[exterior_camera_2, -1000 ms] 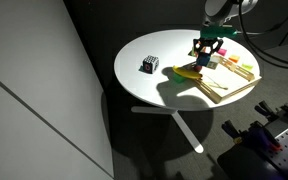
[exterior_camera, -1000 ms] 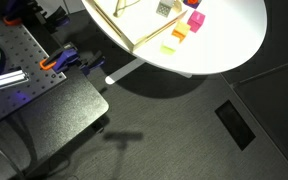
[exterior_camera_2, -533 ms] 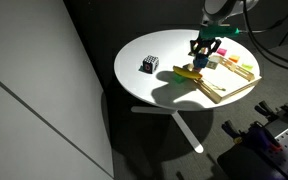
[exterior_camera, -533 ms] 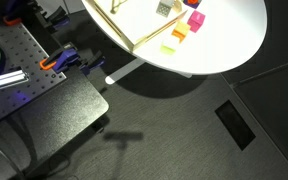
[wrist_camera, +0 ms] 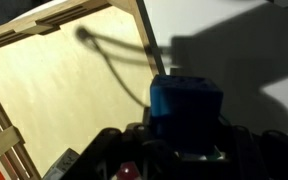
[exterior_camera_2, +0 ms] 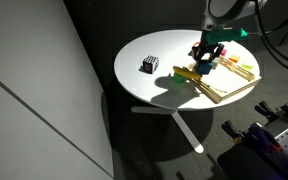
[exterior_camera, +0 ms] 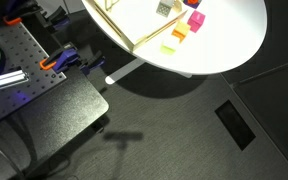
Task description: Remove the blue toy bock from the box
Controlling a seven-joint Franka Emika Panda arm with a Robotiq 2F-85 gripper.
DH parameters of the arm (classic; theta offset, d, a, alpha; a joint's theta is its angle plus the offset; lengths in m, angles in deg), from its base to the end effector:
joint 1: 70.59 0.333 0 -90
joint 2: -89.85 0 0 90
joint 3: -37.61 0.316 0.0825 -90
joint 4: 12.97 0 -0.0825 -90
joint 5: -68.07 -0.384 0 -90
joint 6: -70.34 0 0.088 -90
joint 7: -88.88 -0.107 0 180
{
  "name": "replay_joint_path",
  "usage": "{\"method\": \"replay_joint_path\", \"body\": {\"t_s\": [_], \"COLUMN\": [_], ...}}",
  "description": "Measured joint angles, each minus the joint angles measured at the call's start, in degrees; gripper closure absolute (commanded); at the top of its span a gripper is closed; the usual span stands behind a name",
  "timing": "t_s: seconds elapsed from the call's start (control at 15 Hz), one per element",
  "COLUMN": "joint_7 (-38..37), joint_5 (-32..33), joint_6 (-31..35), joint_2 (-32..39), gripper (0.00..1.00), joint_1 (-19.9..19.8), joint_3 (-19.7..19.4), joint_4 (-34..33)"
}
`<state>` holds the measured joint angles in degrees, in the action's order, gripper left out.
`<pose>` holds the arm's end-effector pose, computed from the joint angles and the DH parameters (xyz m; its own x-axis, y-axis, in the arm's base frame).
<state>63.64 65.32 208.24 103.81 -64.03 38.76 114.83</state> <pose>0.5345 0.0727 0.2566 0.9390 -0.3353 -0.0762 -0.3365 -0.9417 -0.0023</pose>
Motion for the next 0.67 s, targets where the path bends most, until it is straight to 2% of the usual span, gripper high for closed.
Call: {"method": "replay_joint_path", "body": {"t_s": [0.4, 0.67], "joint_7": [1.98, 1.97], "joint_5": [1.06, 3.44], "joint_6": [-0.30, 3.02], "joint_2": [-2.88, -2.70], "gripper": [0.69, 0.69], "joint_1": [0.95, 2.36], "joint_3": [1.63, 1.94], "joint_4": [4.25, 6.94]}}
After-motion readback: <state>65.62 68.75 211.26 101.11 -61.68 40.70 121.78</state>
